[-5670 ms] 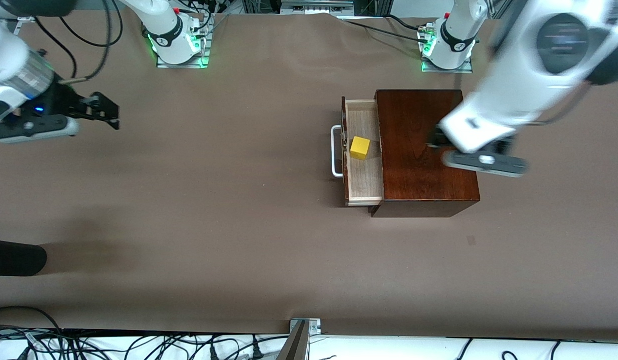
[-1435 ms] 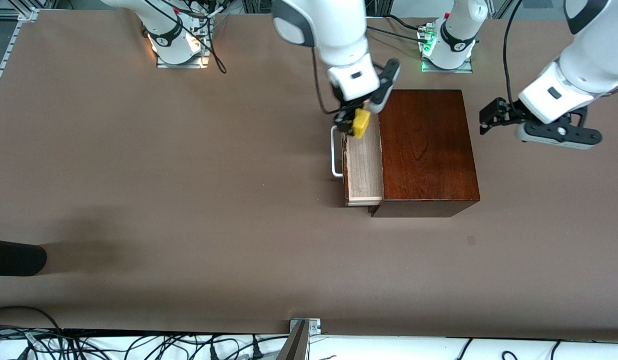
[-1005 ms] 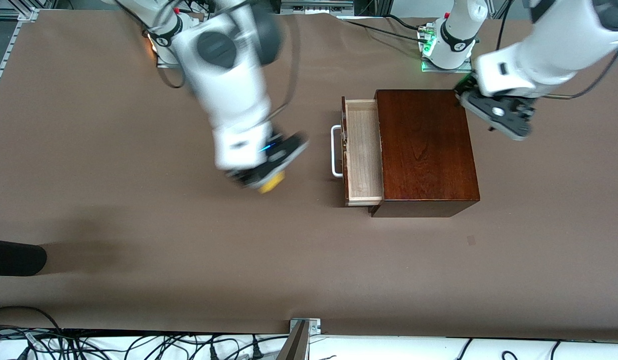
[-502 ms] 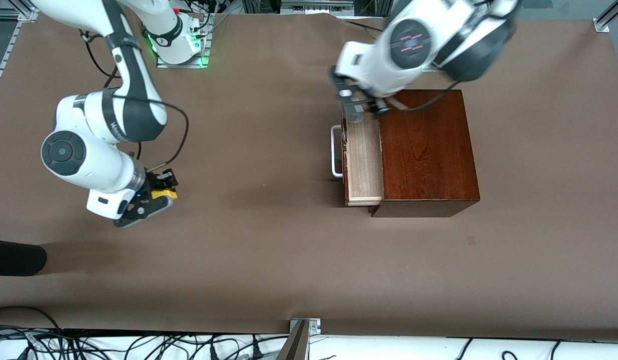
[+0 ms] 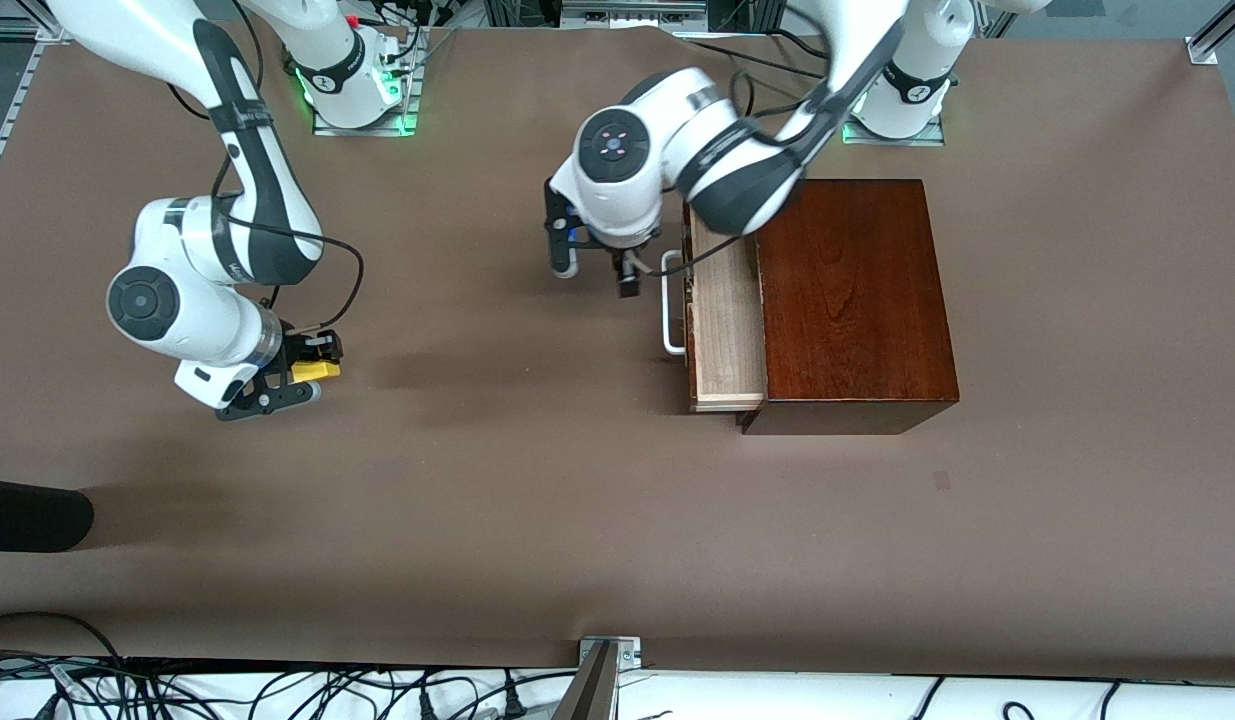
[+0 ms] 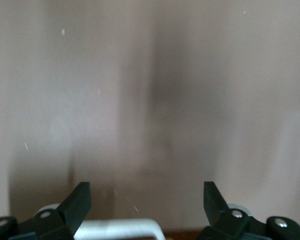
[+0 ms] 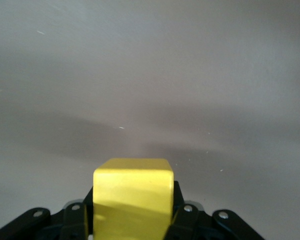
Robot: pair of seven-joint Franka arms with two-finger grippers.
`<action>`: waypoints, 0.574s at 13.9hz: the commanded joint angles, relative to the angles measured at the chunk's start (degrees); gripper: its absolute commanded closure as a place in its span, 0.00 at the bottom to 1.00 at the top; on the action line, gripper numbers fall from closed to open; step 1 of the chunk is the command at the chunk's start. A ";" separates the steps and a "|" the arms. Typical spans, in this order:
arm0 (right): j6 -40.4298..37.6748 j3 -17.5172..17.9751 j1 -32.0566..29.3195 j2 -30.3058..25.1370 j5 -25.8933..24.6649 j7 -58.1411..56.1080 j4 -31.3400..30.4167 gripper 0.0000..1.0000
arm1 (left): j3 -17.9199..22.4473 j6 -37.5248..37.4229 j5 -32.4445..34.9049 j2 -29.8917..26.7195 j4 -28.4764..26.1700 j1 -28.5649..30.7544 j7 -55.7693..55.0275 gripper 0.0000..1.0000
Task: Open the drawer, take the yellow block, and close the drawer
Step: 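Place the cube with the right gripper while the left gripper shuts the drawer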
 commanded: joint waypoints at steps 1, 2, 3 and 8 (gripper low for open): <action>2.91 1.21 -1.23 -1.16 0.93 5.88 -4.64 1.00 | 0.56 1.73 2.46 3.76 2.62 -0.12 6.85 0.00; 2.91 1.21 -1.23 -1.15 0.84 8.43 -5.52 1.00 | 0.65 1.21 2.55 3.77 2.36 0.06 6.86 0.00; 3.52 1.21 -1.14 -1.15 0.75 10.37 -6.66 1.00 | 0.65 -0.28 2.46 3.60 1.66 0.41 6.86 0.00; 16.15 1.56 -1.14 1.21 0.49 14.78 -13.60 1.00 | 1.00 -12.32 2.72 3.07 1.56 6.20 10.63 0.00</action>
